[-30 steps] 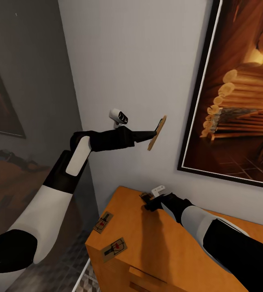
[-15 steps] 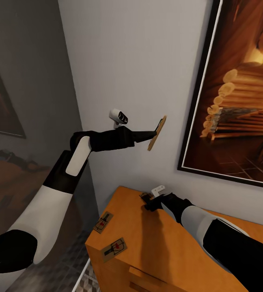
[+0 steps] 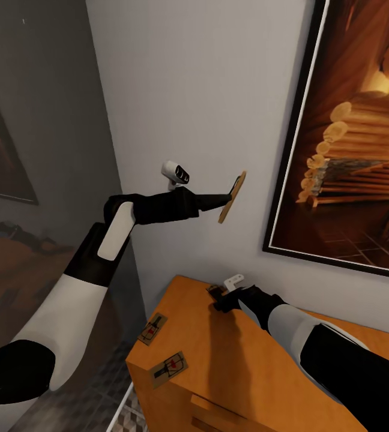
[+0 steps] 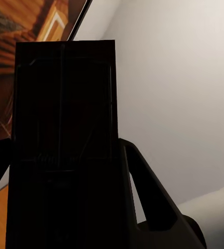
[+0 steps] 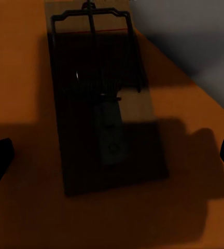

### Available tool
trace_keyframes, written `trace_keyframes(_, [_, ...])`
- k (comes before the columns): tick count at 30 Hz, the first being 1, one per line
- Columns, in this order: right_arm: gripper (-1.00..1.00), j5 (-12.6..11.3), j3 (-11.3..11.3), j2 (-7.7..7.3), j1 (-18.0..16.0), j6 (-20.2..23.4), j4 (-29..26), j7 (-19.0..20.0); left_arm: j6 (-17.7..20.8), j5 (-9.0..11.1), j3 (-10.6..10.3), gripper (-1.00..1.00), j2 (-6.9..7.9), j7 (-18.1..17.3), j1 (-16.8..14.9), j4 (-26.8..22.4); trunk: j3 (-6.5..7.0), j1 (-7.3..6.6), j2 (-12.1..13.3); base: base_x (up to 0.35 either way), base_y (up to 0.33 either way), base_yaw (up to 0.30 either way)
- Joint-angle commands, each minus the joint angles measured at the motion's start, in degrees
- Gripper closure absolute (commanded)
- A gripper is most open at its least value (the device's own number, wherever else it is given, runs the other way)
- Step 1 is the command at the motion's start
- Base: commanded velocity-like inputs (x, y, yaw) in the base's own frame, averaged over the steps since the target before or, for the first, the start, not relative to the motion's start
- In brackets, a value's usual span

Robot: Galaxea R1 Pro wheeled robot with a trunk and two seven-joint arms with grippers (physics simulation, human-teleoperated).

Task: Take the four mousetraps from the cabinet in the bathroom and place them on the bathroom floor. Make sure all four end up on the same floor surface, and ensure that at least two of them are either under or directly next to the same bathroom sink.

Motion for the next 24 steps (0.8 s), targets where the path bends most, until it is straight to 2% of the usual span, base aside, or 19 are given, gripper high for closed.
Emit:
trace_keyframes(1, [-1.0,-0.4,0.79,-0.01,-0.06,0.22,0.03,0.16,0.08,-0.14,0.0,1.0,-0.02,-0.27,-0.07,0.02,-0.11,0.03,-0.09,0.0,0.0,0.0])
trace_keyframes(6, [-1.0,-0.4,0.79,-0.01,-0.06,0.22,0.03,0.17,0.08,-0.14,0.0,1.0,-0.07,-0.27,-0.07,-0.15,-0.83,0.91,-1.69,0.0,0.0,0.0])
trace_keyframes(23, [-1.0,-0.4,0.79,-0.01,-0.06,0.22,0.03,0.25,0.08,-0.14,0.0,1.0,-0.07,-0.27,-0.07,-0.14,-0.83,0.91,-1.69,0.0,0.0,0.0])
trace_keyframes(24, [1.0,-0.4,0.77,-0.01,-0.06,0.22,0.03,0.26,0.08,-0.14,0.0,1.0,-0.07,-0.27,-0.07,-0.16,-0.83,0.91,-1.69,0.0,0.0,0.0])
